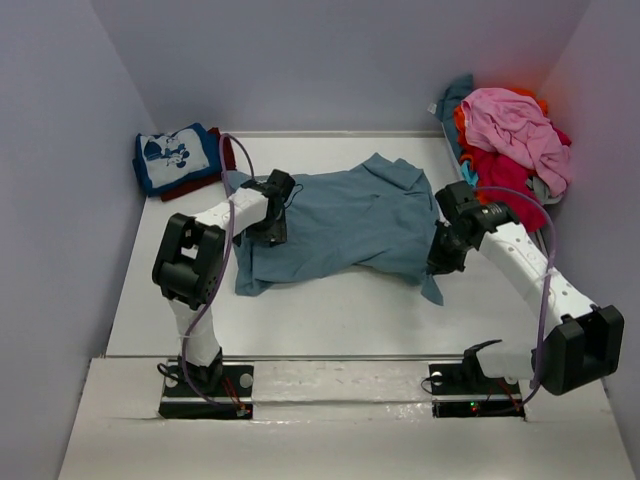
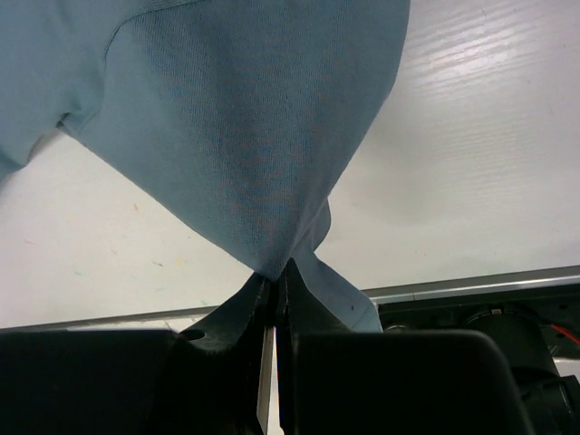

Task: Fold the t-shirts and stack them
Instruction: Flatten out the tshirt

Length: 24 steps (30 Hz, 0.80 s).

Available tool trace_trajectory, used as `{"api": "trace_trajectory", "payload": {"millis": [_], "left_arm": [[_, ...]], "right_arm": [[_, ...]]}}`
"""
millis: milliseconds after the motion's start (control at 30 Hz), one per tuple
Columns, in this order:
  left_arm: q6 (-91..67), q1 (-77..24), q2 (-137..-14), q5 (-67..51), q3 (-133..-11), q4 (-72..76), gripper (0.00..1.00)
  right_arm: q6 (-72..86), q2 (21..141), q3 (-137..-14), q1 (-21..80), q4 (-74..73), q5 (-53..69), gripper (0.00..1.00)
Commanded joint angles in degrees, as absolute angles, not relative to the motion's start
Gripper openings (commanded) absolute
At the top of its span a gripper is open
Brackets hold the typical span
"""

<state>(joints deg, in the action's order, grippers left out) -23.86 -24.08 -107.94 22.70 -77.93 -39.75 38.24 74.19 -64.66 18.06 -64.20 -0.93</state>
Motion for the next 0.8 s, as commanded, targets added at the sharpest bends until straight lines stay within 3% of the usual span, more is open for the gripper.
{"api": "trace_trajectory", "payload": {"millis": [0,267,633,733,767], "left_arm": [[-23.29,-24.43,-105.56,23.99,-72.61,-41.13,0.99],[-26.72,-24.43,-101.52,22.33,-65.75,-40.25,0.99],[-29.97,-23.91,-97.91,26.01,-68.2,-42.36,0.99],[-30.58,-23.91,-96.25,26.45,-70.75,-43.42,0.99],[-30.76,-23.91,-95.89,27.15,-72.06,-44.38,0.99]], "right_arm": [[38.41,70.05,-67.15,17.93,-69.51,-3.69,0.07],[39.2,67.06,-67.59,17.93,-71.81,-3.52,0.07],[38.32,66.27,-63.9,17.93,-70.23,-1.85,0.07],[37.27,66.97,-63.55,17.93,-69.87,-0.53,0.12],[36.92,67.15,-63.46,17.93,-69.87,-0.44,0.21]]}}
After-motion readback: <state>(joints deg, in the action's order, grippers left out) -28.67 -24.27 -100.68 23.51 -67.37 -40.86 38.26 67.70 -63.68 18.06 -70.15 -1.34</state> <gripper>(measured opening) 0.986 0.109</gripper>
